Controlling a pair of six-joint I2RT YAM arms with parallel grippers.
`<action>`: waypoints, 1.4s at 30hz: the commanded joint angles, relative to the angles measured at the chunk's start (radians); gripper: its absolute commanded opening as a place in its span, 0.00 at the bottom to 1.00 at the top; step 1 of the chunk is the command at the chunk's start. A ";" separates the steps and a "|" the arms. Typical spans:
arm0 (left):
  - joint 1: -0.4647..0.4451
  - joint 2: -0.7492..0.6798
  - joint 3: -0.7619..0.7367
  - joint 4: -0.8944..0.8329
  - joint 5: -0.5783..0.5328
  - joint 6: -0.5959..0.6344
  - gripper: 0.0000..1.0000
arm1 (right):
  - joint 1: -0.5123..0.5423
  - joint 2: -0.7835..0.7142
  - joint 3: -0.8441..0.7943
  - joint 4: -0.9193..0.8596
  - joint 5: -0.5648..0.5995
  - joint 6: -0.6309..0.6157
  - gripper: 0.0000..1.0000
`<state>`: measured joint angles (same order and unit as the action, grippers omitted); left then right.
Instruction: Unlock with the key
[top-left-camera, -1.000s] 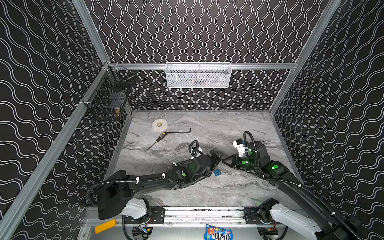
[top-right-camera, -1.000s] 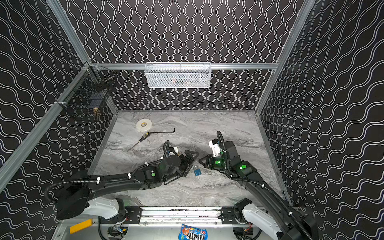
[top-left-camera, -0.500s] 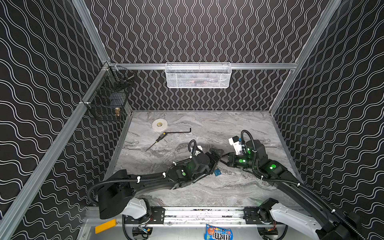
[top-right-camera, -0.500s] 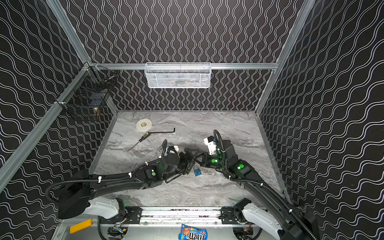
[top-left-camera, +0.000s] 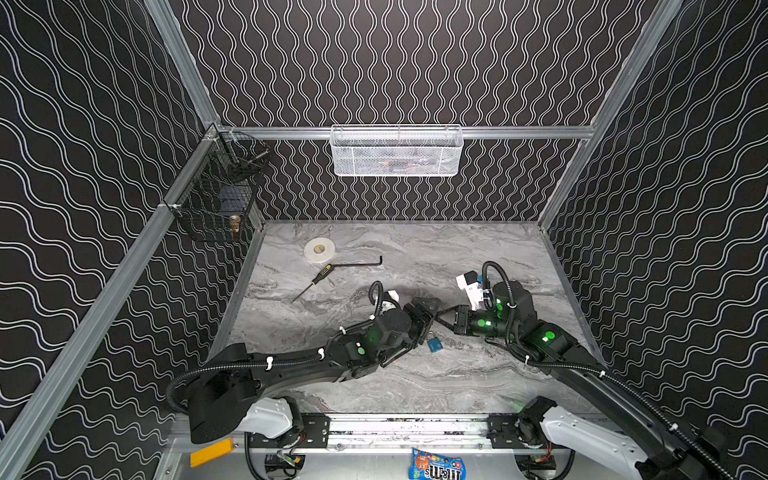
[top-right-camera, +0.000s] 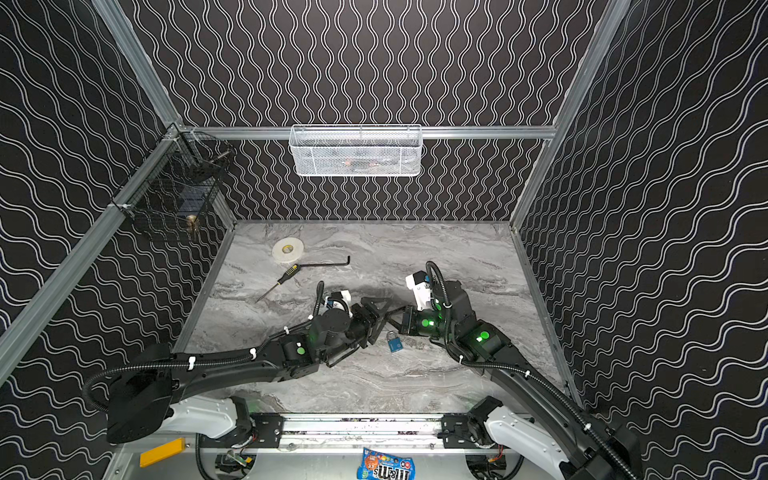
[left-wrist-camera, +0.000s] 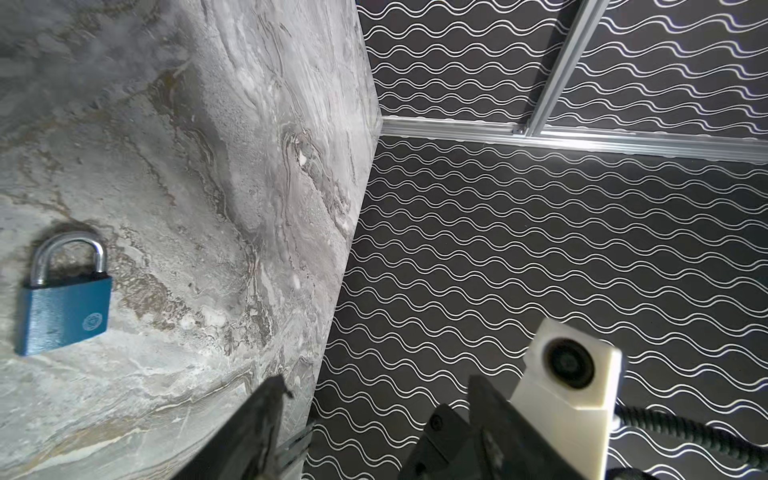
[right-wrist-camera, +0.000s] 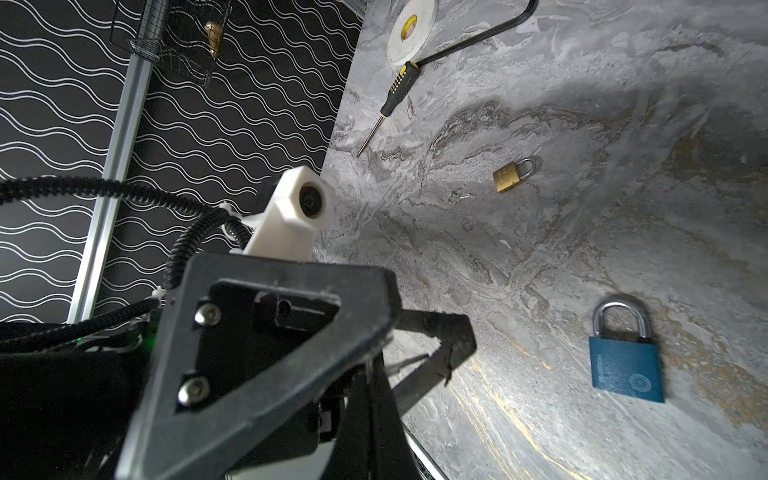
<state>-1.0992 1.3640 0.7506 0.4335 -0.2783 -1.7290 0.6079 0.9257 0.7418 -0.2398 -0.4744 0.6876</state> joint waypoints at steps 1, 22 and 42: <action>0.003 -0.013 -0.004 0.033 -0.039 -0.017 0.70 | 0.001 -0.010 0.010 -0.040 0.029 -0.024 0.00; 0.022 -0.049 0.009 -0.062 -0.061 0.008 0.30 | 0.002 -0.027 0.008 -0.040 0.055 -0.038 0.00; 0.024 -0.047 0.038 -0.077 -0.038 0.029 0.19 | 0.002 -0.063 0.021 -0.010 0.009 -0.186 0.00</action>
<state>-1.0779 1.3209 0.7788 0.3492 -0.3092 -1.7161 0.6086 0.8642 0.7616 -0.2729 -0.4480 0.5331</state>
